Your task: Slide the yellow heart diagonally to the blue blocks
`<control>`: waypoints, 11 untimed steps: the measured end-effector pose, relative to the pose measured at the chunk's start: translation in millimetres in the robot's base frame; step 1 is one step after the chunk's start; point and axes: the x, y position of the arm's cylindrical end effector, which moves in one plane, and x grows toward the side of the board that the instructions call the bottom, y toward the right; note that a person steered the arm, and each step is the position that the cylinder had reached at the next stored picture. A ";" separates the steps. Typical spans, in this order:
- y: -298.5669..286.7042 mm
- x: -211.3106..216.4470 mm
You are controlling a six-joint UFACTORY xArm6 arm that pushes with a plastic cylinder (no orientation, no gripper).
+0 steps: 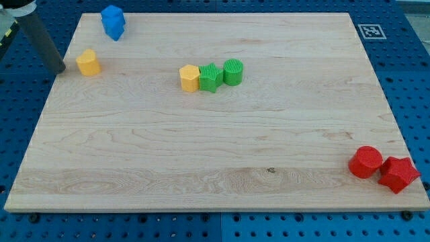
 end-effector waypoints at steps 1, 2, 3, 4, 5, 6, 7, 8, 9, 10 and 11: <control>36.6 0.4; 45.9 0.3; 12.9 -10.0; 15.9 -26.5; 43.2 -12.4; 84.6 24.2; 117.1 36.6; 95.5 36.6; 59.5 32.4; 51.2 5.2; 61.9 -12.5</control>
